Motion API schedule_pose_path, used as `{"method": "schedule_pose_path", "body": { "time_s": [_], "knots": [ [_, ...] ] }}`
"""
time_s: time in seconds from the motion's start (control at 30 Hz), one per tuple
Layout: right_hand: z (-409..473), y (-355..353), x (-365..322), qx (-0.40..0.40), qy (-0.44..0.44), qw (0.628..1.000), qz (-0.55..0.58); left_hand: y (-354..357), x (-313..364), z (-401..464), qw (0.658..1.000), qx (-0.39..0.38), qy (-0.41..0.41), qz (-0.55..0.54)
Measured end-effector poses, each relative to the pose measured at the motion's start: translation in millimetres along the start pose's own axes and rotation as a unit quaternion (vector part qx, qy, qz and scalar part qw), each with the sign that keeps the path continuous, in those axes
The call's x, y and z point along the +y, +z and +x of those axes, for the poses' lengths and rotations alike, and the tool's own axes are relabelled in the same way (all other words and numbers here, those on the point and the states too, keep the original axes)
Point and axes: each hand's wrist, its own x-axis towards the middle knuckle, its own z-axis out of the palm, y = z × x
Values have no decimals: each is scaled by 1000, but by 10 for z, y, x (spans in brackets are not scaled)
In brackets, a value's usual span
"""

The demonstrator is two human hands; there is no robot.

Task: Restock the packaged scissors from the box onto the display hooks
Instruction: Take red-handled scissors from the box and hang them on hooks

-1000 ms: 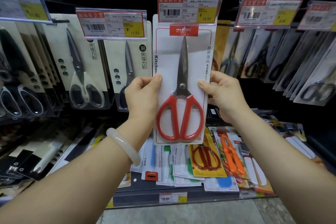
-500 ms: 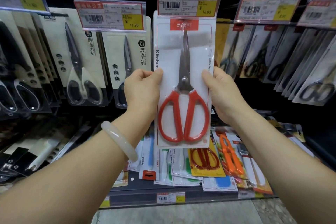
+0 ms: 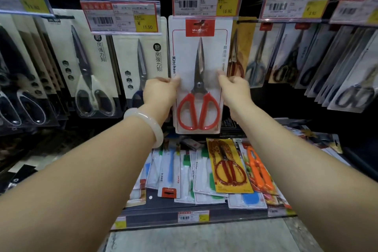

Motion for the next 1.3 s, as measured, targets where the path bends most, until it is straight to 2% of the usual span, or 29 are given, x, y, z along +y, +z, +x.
{"method": "schedule_pose_path", "body": {
  "time_s": [0.13, 0.27, 0.33, 0.4, 0.47, 0.5, 0.6, 0.73, 0.83, 0.9, 1.03, 1.1, 1.2, 1.3],
  "knots": [
    [125, 38, 0, 7, -15, 995, -96, 85, -67, 79, 998, 10, -54, 22],
    [-54, -282, 378, -52, 1, 975, -218, 205, -495, -224, 994, 19, -93, 54],
    [-298, -678, 699, -81, 26, 955, -284, 317, -744, -588, 985, -55, -134, 94],
    [-563, -1180, 1011, -116, 96, 933, -327, 487, -940, -960, 953, -199, -146, 174],
    [-820, -1745, 1266, -141, 168, 898, -381, 727, -1031, -1318, 886, -347, -91, 294],
    [-939, -2034, 1352, -143, 187, 881, -411, 883, -1047, -1460, 852, -394, -24, 344],
    [-1251, -2746, 1422, -143, 219, 839, -477, 1391, -961, -1882, 775, -435, 168, 426],
    [-1612, -3439, 1508, -126, 259, 793, -537, 2006, -767, -2558, 708, -496, 283, 415],
    [-1808, -3847, 1754, -131, 299, 771, -547, 2311, -761, -3017, 684, -550, 287, 384],
    [-1916, -4041, 1925, -146, 328, 757, -546, 2457, -797, -3246, 679, -569, 285, 365],
    [-2086, -4268, 2257, -194, 435, 753, -454, 2665, -927, -3496, 673, -580, 271, 371],
    [-2163, -4322, 2367, -222, 478, 734, -429, 2739, -1020, -3597, 660, -596, 252, 382],
    [-2309, -4372, 2522, -267, 485, 701, -451, 2849, -1158, -3743, 641, -619, 229, 393],
    [-2417, -4426, 2628, -227, 490, 733, -414, 2935, -1228, -3865, 631, -623, 209, 411]
  ]
}}
